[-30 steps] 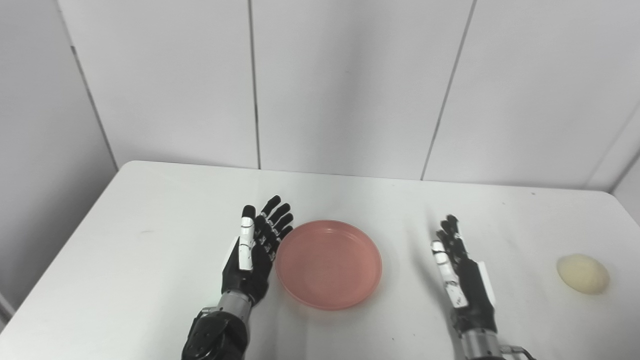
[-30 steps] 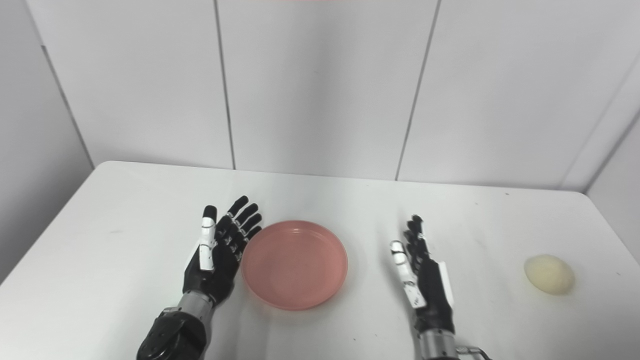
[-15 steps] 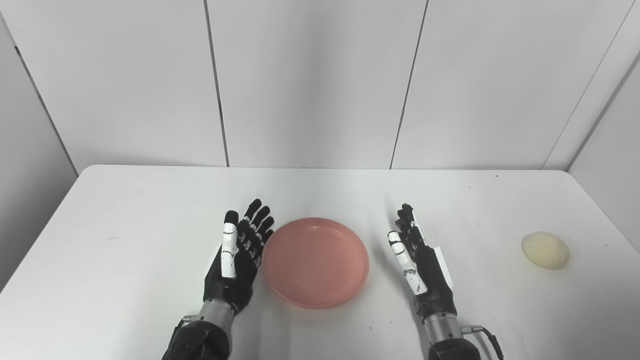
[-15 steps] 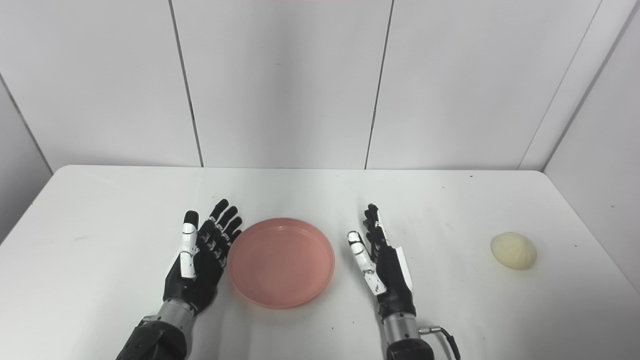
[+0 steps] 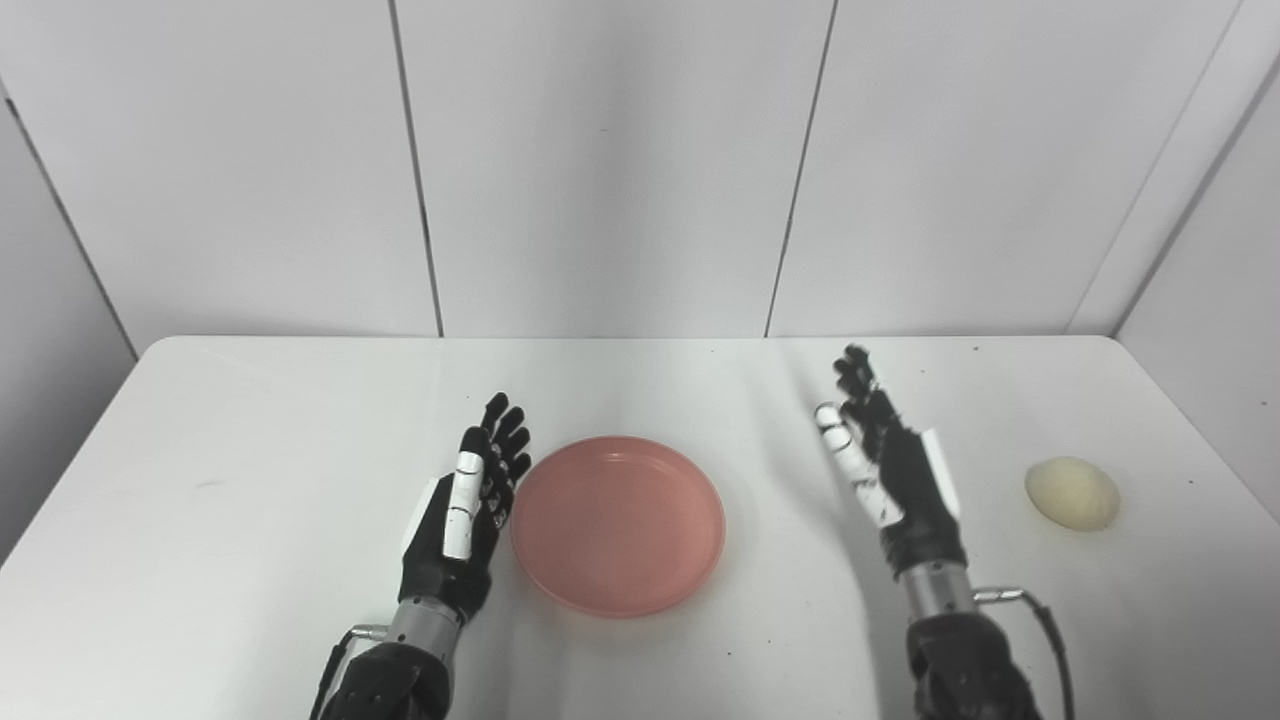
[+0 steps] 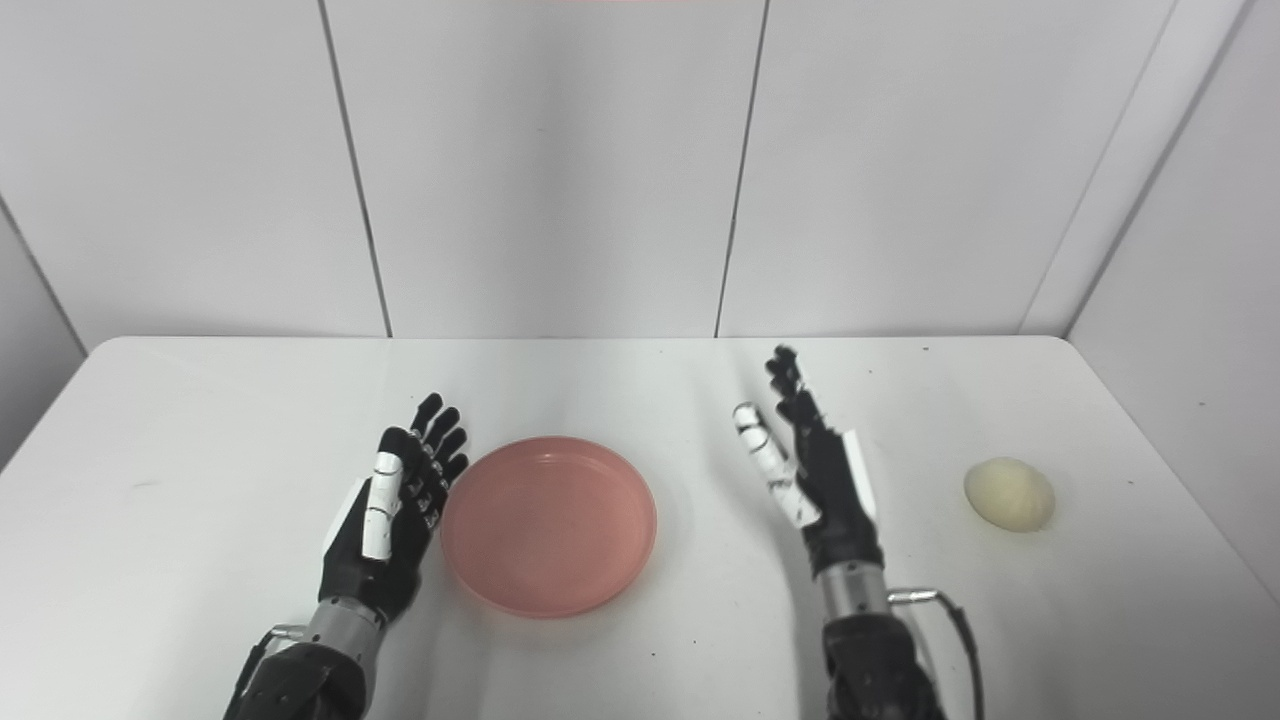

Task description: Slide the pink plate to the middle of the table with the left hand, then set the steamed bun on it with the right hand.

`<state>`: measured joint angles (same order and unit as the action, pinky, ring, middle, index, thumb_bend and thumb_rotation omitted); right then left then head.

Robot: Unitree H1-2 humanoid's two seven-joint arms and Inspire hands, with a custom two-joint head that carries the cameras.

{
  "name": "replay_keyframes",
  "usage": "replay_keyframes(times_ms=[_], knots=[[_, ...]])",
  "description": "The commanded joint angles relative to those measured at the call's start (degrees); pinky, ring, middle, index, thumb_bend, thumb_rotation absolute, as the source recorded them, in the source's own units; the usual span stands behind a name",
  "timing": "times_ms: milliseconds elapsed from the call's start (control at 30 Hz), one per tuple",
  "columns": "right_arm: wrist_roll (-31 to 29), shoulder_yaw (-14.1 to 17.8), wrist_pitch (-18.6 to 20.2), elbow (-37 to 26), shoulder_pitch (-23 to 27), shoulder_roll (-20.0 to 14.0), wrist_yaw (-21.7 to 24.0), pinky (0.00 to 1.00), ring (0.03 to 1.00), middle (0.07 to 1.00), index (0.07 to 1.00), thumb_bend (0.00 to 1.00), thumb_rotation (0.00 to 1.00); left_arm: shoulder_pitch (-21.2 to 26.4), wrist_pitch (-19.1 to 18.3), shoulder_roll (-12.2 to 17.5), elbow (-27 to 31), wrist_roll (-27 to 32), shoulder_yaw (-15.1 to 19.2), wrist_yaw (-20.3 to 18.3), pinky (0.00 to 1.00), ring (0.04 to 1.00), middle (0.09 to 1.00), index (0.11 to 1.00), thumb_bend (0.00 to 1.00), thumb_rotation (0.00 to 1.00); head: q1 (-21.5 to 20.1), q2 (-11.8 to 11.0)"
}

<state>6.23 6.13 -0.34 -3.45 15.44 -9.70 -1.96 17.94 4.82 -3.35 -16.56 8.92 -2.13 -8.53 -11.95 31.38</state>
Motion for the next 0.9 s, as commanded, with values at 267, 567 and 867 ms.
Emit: replay_keyframes(times_ms=[267, 567, 867], knots=[[12.37, 0.86, 17.22, -10.42, 4.13, -13.58, 2.91, 0.83, 0.896, 0.904, 0.927, 0.61, 0.68, -0.74, 3.29, 1.26, -2.64, -1.97, -0.16, -0.63, 1.00, 1.000, 1.000, 1.000, 0.68, 1.00, -4.42, -1.34], [20.11, 3.84, 27.25, -11.74, 4.37, -17.70, 5.58, 0.77, 0.866, 0.882, 0.885, 0.71, 0.54, -0.41, 3.41, 2.54, -3.78, -1.06, 0.53, -1.59, 1.00, 1.000, 1.000, 1.000, 0.72, 1.00, -10.63, -3.05], [34.41, 10.43, 27.26, -11.34, 4.58, -16.18, 11.05, 0.83, 0.926, 0.927, 0.903, 0.78, 0.55, -0.25, 1.52, 4.91, -3.97, 0.23, 1.10, -3.32, 0.94, 1.000, 1.000, 1.000, 0.65, 1.00, -17.57, -4.51]])
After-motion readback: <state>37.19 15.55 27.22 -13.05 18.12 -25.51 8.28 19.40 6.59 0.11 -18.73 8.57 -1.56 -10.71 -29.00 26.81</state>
